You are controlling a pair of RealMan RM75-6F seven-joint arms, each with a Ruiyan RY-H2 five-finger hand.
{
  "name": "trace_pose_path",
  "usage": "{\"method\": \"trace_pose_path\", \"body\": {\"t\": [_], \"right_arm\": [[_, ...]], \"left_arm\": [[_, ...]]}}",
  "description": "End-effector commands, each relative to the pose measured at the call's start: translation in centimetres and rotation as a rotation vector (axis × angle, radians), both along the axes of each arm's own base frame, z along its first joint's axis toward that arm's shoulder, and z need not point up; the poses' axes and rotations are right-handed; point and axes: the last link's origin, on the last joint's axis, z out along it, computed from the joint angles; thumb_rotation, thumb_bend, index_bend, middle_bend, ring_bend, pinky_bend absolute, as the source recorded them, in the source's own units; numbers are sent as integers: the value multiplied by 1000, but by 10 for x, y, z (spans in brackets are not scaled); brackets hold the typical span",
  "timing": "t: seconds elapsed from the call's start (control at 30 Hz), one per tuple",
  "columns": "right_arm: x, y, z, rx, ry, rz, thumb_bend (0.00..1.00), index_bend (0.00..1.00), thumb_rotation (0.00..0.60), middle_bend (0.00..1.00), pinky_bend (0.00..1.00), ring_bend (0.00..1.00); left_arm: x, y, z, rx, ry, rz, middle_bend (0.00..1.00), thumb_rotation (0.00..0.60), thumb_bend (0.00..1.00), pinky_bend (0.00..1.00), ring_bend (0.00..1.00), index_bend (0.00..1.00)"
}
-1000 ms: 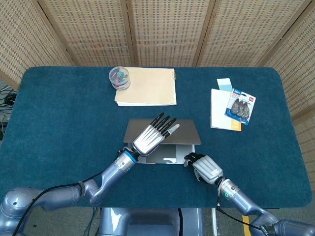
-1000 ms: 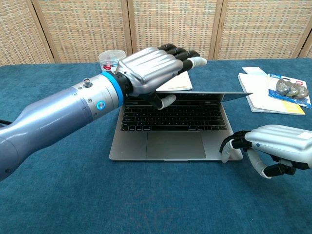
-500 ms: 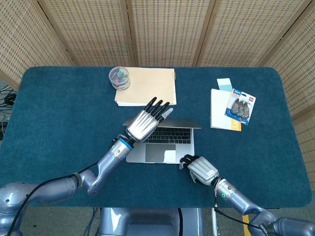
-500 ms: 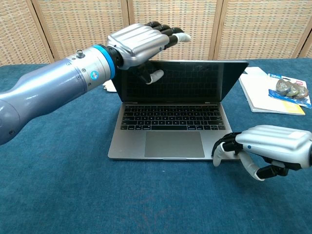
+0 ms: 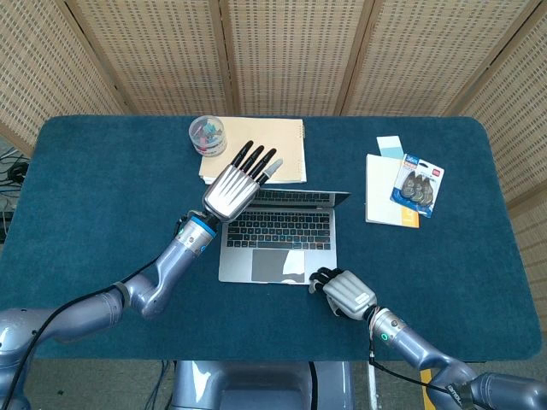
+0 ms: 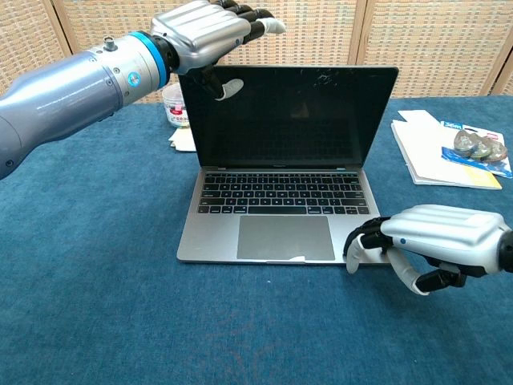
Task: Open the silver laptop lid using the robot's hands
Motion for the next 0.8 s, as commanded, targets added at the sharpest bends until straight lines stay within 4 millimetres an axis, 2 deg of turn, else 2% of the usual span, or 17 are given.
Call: {"method": "trace_pose_path", "body": {"t": [0.03,0.3,0.5,0.8], "right_arm": [[3,-1,0,-1,-7,0,1000,299,600,204,267,150],[7,-1,-2,0,-17,-6,1000,299,600,204,268,150],[9,-1,-3,-1,-14,-2,1000,299,600,204,268,150],[9,-1,-2,-1,-2,5,1000,299,600,204,267,150]], "left_arm": [[1,4,1,2,-3,10,0,600,483,0,0,0],[13,9,-4,3,-5,-1,0,600,482,0,0,0],[10,16,-7,12,19,15,0,600,483,0,0,0],[11,30,1,60,23,34,0,600,483,0,0,0]]}}
